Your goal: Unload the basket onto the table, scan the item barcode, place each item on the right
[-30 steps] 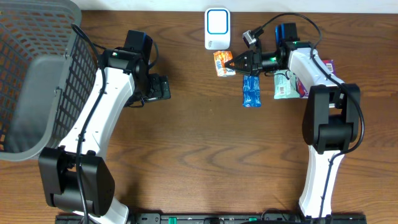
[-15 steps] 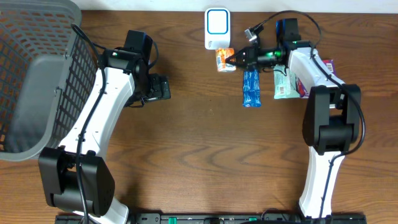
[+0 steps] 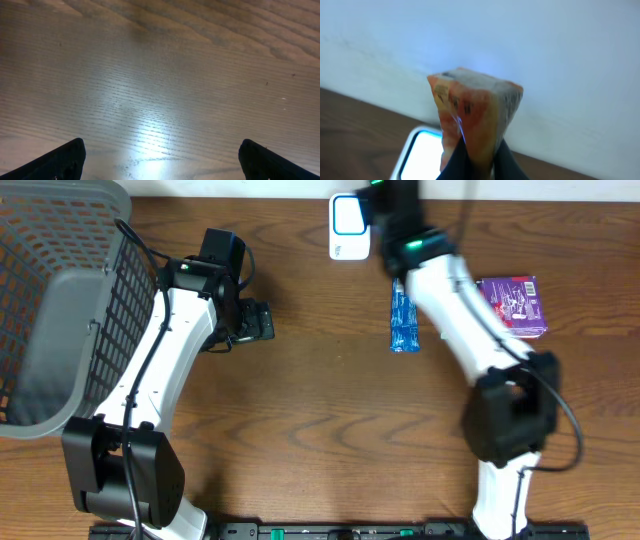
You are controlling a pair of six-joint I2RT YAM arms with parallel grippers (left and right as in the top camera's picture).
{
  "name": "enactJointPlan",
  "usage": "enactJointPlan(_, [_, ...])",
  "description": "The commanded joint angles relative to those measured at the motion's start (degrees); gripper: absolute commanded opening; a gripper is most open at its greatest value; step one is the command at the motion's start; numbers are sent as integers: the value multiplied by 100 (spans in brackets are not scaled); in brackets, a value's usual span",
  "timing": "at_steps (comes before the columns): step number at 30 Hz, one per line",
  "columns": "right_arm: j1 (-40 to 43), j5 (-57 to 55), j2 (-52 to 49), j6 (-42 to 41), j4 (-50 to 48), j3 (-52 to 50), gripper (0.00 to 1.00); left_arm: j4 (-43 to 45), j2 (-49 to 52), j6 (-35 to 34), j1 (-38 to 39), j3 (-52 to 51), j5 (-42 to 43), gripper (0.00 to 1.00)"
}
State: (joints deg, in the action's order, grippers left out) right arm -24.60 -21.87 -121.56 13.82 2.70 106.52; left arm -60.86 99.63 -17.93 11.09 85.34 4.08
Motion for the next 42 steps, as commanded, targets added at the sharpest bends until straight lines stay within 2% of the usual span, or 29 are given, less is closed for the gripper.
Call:
enactJointPlan(1, [-216, -1456, -761, 1947, -577, -55, 1, -17, -28, 76, -4, -13, -74, 98])
enactJointPlan(7, [-243, -1493, -1187, 1792, -1062, -55, 1, -15, -28, 76, -4, -13, -74, 98])
enactJointPlan(11, [-223, -918, -1224, 1631, -942, -55, 1, -15, -28, 76, -4, -15, -72, 98])
enactJointPlan(15, [-205, -800, -1224, 1169, -973, -55, 1, -15, -28, 76, -4, -15, -72, 98])
enactJointPlan(17, [-173, -925, -1224, 1008, -977, -22, 1, -15, -28, 76, -4, -13, -72, 98])
enactJointPlan(20, [-42, -1611, -1217, 315, -802, 269, 1, -15, -28, 76, -4, -13, -72, 98])
enactJointPlan(23, [299, -1615, -1115, -605, 280, 918, 1, -15, -31, 76, -4, -13, -72, 98])
enactJointPlan(25, [686, -1150, -1003, -1397, 1349, 1473, 1, -15, -28, 74, -4, -13, -74, 98])
enactJointPlan(29, [1615, -437, -837, -2282, 3165, 2406, 1, -15, -28, 74, -4, -13, -74, 98])
enactJointPlan(36, [3097, -439, -726, -2520, 5167, 2677, 1, -15, -28, 76, -4, -13, -72, 98])
enactJointPlan(42, [4345, -282, -741, -2861, 5700, 2245, 1, -15, -28, 76, -4, -15, -72, 98])
